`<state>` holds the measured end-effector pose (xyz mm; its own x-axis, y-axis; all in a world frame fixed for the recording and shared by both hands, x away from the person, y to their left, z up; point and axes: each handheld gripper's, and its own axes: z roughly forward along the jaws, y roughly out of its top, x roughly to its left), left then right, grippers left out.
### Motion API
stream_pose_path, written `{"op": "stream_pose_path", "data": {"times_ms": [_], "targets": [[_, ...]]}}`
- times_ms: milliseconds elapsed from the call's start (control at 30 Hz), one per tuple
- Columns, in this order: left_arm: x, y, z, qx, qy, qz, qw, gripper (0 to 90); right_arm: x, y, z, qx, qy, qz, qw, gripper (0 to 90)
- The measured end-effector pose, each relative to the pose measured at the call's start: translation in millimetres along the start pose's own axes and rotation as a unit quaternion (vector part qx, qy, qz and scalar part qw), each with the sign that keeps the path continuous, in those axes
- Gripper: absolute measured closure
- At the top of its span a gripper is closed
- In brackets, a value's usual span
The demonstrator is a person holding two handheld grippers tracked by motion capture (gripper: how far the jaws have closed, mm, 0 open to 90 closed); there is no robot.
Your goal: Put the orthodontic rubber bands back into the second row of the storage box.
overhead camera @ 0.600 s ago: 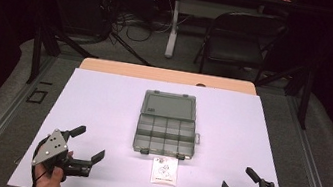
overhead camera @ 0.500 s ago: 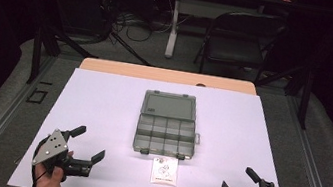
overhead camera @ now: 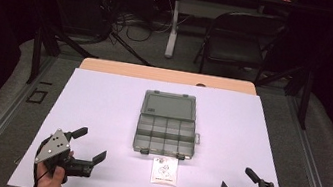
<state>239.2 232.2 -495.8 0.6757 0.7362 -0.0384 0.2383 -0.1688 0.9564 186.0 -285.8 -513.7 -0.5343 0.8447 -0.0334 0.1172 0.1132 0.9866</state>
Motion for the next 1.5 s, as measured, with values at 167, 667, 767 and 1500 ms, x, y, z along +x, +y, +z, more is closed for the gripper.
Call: {"op": "stream_pose_path", "data": {"times_ms": [167,667,767,1500], "targets": [[-3.1,0.7,4.0,0.008,-0.009,0.000,0.9999,3.1,0.1,-0.1,0.4,0.004,0.001,-0.001,1.0000,14.1],[-17.3,9.0,32.7,0.045,-0.036,-0.005,0.9983,3.1,0.3,-0.5,0.6,0.006,0.001,0.000,1.0000,14.1],[-22.0,12.6,40.0,0.053,-0.041,-0.005,0.9977,3.1,0.0,-0.5,0.7,0.006,0.000,-0.001,1.0000,14.1],[-35.2,29.8,90.7,0.122,-0.065,-0.015,0.9903,0.5,-0.1,-0.8,1.4,0.008,0.002,0.001,1.0000,14.1]]}}
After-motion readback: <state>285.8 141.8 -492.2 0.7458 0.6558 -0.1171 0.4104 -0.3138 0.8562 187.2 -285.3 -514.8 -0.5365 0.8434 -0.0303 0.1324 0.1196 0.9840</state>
